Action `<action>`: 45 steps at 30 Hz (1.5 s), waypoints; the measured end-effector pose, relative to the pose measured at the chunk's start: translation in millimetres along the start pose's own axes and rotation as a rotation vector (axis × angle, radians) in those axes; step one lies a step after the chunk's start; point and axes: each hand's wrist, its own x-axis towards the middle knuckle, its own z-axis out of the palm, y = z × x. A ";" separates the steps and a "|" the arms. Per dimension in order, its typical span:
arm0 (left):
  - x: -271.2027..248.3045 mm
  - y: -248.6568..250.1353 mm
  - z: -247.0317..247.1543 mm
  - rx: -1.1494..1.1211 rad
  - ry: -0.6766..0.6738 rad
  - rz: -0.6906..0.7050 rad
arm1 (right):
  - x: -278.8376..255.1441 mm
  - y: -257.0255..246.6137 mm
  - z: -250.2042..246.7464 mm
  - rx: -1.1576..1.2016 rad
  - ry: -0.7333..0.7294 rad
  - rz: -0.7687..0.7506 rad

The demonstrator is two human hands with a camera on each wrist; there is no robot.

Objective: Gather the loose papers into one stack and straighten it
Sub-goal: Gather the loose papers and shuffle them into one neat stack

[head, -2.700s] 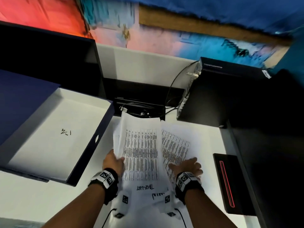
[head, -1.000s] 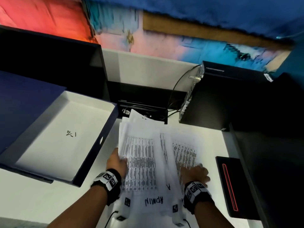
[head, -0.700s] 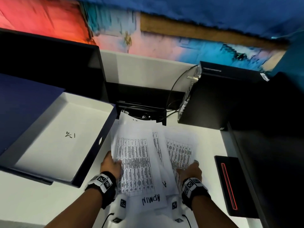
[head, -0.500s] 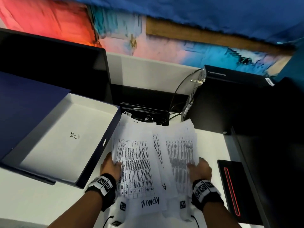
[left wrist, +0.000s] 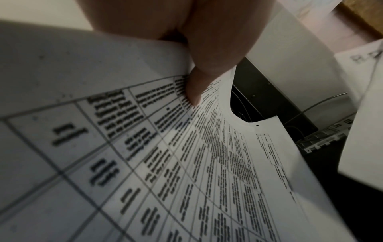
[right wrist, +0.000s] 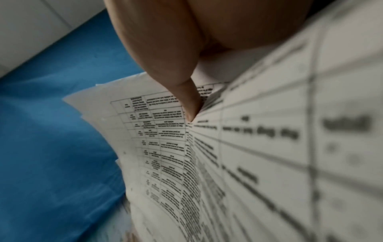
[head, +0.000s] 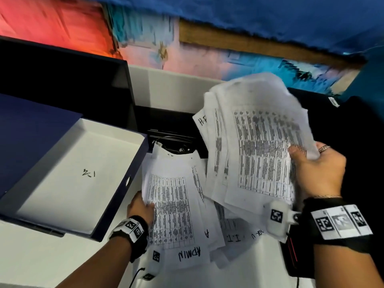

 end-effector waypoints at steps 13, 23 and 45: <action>6.8 0.3 -1.7 -0.486 -0.271 -0.245 | -61.5 127.5 98.0 -0.274 -0.433 0.461; -4.6 24.6 17.3 0.010 -0.090 0.053 | -137.0 158.7 148.6 -0.397 -0.732 0.302; -60.4 95.0 -21.7 -0.556 -0.013 0.503 | -64.1 33.4 66.4 0.334 -0.377 0.182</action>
